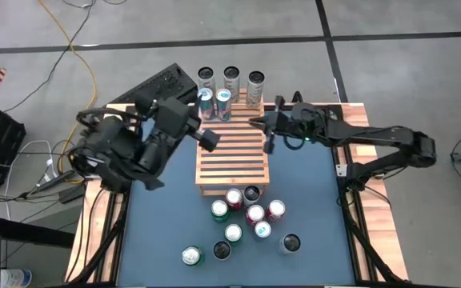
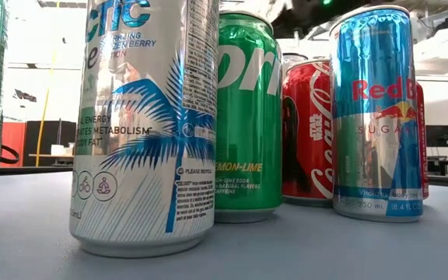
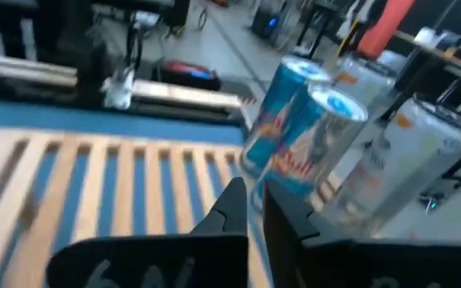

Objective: Place canned beverage on shelf
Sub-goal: Put the left blue soda can on the shelf aligned with the other blue soda cans

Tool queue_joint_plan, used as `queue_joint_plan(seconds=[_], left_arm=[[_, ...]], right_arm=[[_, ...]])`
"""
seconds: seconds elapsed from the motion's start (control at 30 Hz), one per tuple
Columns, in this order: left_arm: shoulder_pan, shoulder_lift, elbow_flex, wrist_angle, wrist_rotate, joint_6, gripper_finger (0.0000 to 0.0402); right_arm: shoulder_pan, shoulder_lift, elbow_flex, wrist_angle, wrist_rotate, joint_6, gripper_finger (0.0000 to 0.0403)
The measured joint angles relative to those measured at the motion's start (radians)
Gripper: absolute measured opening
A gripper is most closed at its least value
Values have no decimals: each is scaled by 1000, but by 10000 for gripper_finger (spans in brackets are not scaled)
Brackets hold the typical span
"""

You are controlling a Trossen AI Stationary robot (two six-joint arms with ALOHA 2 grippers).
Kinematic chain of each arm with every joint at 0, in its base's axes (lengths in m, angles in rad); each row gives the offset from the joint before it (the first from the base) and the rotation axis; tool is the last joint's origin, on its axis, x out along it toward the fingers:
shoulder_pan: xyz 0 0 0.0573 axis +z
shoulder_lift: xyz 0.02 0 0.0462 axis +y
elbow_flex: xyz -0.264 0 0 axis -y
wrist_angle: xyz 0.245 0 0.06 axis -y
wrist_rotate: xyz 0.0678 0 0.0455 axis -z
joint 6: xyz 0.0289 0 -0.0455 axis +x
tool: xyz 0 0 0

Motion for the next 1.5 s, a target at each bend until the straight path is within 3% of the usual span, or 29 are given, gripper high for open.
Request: queue_joint_plan(seconds=[0.13,0.33,0.53,0.63,1.1,1.5], left_arm=[[-29,-28,0,-107,0,-14,52],[-69,-36,-1,-179,1,-8,52],[-113,-64,-2,-232,2,-17,52],[-128,-71,-2,-237,1,-26,52],[-136,-79,-2,-237,2,-23,51],[-136,-78,-2,-238,2,-25,52]], right_arm=[[-11,106,20,125,0,0,13],[-12,278,131,149,6,-2,1],[-12,375,206,140,113,-2,0],[-20,383,209,128,157,-3,0],[-90,382,211,23,156,-2,0],[-103,404,211,47,92,-2,0]])
